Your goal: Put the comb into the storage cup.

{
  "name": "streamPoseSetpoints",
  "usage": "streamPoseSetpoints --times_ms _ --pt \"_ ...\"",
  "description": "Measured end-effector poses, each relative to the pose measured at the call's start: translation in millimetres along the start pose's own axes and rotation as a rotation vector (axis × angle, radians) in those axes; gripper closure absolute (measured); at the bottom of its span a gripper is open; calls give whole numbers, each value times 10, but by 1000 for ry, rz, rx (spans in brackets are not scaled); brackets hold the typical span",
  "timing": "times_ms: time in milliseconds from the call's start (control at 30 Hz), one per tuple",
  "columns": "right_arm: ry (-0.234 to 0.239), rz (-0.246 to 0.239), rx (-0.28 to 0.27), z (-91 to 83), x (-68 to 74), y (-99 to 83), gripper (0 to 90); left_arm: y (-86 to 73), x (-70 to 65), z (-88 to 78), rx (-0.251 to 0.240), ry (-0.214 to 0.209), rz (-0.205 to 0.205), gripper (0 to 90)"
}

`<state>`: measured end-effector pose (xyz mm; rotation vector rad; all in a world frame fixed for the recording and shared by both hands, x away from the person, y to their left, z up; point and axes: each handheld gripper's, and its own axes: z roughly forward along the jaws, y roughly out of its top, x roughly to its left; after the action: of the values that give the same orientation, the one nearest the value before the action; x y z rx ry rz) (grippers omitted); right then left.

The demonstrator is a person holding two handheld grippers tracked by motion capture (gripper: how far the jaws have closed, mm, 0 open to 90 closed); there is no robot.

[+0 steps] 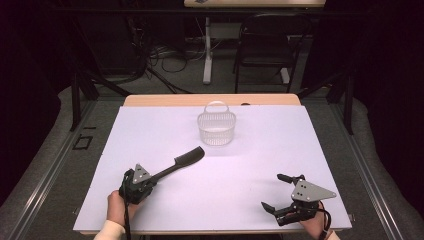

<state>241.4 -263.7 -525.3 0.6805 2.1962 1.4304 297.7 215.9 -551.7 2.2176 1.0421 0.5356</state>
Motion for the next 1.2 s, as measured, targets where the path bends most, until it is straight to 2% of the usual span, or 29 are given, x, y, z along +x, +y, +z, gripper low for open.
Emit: streamPoseSetpoints --times_ms 467,667,733,867,933,1067,1133,1167,1200 --pt "2 0 -1 0 0 1 2 -14 52 -13 -1 21 1 891" --pt "4 -3 -2 -4 1 2 2 -12 64 -23 -5 14 -4 871" --pt "5 -4 -2 -2 1 2 2 -4 60 -37 -10 -4 -10 843" --pt "4 -1 1 -4 -2 0 2 21 26 -83 -35 -34 12 741" --pt "4 0 1 -4 -2 0 2 33 14 -98 -50 -50 23 720" --pt "4 0 2 -3 -2 0 2 50 17 -116 -52 -59 28 633" --pt "4 -1 2 -2 -3 -1 2 62 19 -119 -52 -56 19 563" --pt "4 -1 3 -3 -3 -1 2 68 20 -123 -49 -54 15 498" --pt "4 -1 3 -3 -3 -1 2 75 22 -125 -47 -51 16 498"
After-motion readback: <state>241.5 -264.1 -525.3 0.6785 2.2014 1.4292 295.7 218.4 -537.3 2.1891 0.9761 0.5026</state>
